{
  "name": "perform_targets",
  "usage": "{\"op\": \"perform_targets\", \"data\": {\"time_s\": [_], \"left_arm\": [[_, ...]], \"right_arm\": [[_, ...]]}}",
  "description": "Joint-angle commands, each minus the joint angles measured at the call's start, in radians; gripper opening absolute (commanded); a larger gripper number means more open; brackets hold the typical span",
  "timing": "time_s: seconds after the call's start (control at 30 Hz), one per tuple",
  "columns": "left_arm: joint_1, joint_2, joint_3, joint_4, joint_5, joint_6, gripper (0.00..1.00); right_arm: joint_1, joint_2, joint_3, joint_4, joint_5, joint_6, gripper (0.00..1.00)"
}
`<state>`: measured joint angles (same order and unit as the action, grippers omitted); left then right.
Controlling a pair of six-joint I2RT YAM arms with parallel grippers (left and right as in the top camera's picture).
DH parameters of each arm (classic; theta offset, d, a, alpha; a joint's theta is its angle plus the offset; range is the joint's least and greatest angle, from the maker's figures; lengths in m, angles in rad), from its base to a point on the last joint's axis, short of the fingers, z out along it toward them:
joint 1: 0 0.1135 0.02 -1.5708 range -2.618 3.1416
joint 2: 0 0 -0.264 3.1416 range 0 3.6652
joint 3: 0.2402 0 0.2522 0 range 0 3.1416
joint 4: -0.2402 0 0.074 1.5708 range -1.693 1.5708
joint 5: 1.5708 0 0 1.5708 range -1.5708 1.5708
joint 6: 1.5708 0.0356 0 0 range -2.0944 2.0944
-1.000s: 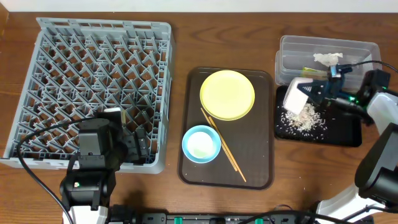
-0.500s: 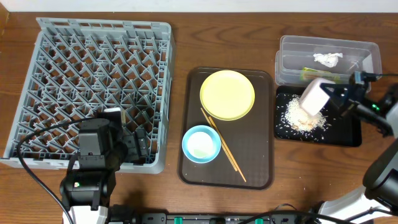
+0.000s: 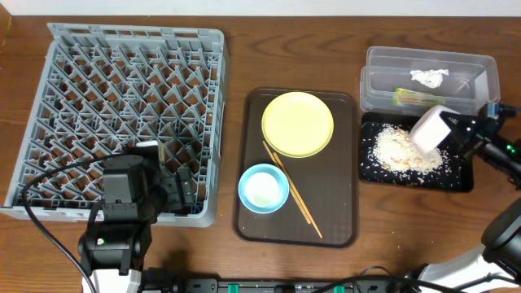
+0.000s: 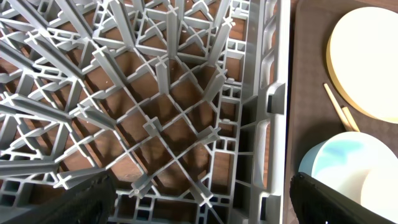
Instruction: Sort waste into correct bins and load items into the dishwasher
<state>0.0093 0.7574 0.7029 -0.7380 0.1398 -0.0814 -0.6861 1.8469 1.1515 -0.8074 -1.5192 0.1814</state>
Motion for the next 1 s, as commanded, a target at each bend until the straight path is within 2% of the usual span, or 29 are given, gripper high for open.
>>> {"op": "perform_targets", "data": {"time_s": [0.0, 0.1, 0.27, 0.37, 0.57, 0.77, 0.87, 0.97], "left_arm": [[-0.003, 0.0, 0.023, -0.006, 0.002, 0.002, 0.91], [-0.003, 0.0, 0.023, -0.006, 0.002, 0.002, 0.91], [-0.003, 0.0, 0.023, -0.006, 0.002, 0.002, 0.91], [-0.003, 0.0, 0.023, -0.006, 0.002, 0.002, 0.91], [-0.003, 0.0, 0.023, -0.006, 0.002, 0.002, 0.91], [-0.003, 0.0, 0.023, -0.006, 0.002, 0.002, 0.91], [-0.003, 0.0, 0.023, -0.006, 0.002, 0.001, 0.91], [-0.003, 0.0, 0.023, -0.006, 0.002, 0.002, 0.91]], "right_arm": [[0.045, 0.005, 0.004, -0.014, -0.041, -0.014, 0.01], [0.071, 0.005, 0.004, -0.029, 0.054, -0.03, 0.01], [0.14, 0.002, 0.004, -0.124, 0.374, -0.093, 0.01], [0.192, -0.015, 0.017, -0.167, 0.375, -0.188, 0.01], [0.312, -0.111, 0.094, -0.172, 0.46, -0.206, 0.01], [0.534, -0.201, 0.139, -0.109, 0.784, -0.205, 0.01], [0.717, -0.201, 0.136, -0.028, 0.99, -0.205, 0.01], [0.855, -0.185, 0.135, 0.045, 1.101, -0.205, 0.01]]}}
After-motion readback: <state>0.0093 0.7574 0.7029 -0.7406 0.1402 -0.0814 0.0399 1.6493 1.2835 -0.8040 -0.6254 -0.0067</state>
